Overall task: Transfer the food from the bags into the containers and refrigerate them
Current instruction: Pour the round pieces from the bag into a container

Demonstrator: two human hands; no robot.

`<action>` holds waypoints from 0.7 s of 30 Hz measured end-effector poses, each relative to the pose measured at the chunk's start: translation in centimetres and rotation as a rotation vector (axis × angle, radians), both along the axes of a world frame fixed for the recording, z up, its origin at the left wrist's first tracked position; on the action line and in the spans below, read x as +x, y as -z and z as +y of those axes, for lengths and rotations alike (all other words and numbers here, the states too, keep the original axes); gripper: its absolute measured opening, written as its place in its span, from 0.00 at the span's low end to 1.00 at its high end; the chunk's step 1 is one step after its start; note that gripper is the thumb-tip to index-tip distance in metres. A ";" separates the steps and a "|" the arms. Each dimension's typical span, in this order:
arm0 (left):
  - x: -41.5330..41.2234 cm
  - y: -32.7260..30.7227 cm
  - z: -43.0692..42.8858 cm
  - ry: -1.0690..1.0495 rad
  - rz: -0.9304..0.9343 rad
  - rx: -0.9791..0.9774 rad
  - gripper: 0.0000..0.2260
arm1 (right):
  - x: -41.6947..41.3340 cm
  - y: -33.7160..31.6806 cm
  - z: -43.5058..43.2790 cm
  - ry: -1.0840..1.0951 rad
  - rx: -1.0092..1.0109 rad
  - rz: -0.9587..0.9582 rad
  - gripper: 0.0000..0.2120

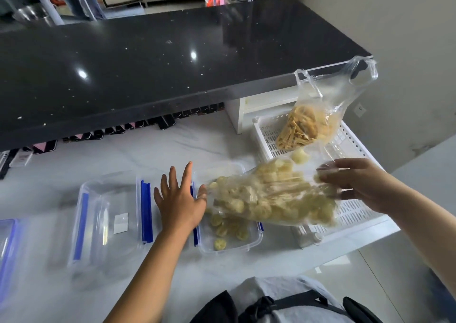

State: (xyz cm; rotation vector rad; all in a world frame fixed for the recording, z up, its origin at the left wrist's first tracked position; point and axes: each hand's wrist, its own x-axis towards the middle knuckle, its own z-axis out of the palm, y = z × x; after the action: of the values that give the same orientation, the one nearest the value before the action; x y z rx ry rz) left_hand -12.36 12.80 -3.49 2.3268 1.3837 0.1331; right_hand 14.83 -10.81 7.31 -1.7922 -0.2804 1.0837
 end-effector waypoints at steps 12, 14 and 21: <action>0.4 -0.2 -0.2 -0.004 -0.052 -0.006 0.28 | 0.6 -0.8 0.3 -0.001 0.023 -0.003 0.19; 0.4 -0.1 -0.2 -0.010 -0.053 -0.012 0.28 | 0.6 -1.0 0.4 -0.008 0.018 -0.025 0.17; 0.0 0.1 -0.4 -0.002 -0.057 -0.018 0.28 | 0.5 -1.5 0.5 0.004 0.044 -0.015 0.17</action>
State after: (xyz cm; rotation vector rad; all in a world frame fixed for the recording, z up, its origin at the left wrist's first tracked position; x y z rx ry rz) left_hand -12.34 12.44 -3.62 2.2889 1.3542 0.1850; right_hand 15.30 -10.32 8.77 -1.7613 -0.3069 1.0540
